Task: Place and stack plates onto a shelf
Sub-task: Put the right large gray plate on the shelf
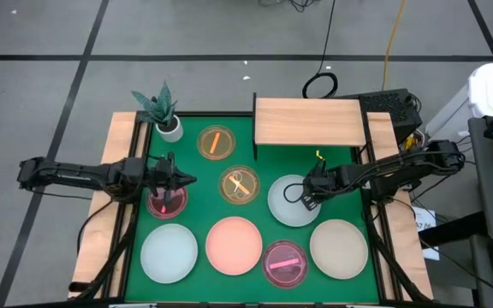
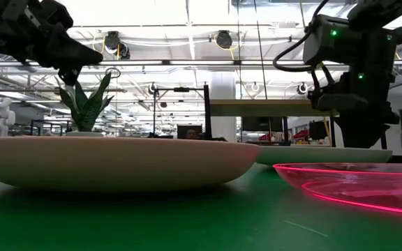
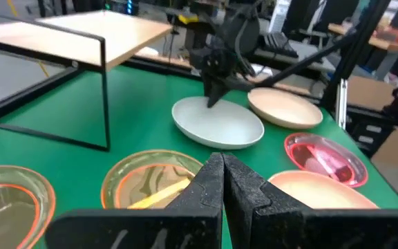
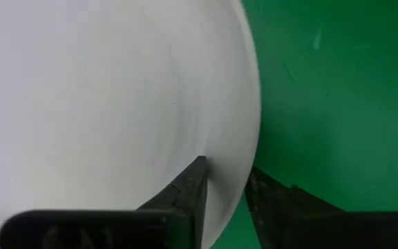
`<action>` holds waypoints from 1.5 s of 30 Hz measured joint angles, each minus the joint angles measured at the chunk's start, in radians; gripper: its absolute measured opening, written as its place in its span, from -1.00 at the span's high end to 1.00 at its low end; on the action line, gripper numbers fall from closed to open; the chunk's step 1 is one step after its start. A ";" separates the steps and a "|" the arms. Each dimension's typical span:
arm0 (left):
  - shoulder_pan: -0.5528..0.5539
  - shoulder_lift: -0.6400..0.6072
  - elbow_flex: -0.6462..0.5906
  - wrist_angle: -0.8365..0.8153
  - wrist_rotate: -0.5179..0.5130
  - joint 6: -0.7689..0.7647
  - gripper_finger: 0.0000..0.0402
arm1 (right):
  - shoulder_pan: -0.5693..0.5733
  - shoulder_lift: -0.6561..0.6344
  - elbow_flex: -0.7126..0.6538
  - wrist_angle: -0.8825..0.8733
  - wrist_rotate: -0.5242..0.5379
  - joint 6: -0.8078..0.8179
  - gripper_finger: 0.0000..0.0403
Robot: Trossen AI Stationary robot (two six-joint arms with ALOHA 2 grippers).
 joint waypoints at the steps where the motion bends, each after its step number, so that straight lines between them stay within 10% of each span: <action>1: -0.006 0.011 0.005 -0.007 0.000 -0.001 0.99 | 0.000 -0.001 0.000 0.001 0.001 0.000 0.69; 9: -0.034 0.084 0.018 0.002 0.000 0.011 0.99 | 0.000 -0.002 0.001 0.039 0.031 -0.052 0.97; 45: -0.091 0.095 0.018 0.003 -0.007 -0.024 0.99 | 0.008 -0.253 0.091 0.279 0.131 -0.262 1.00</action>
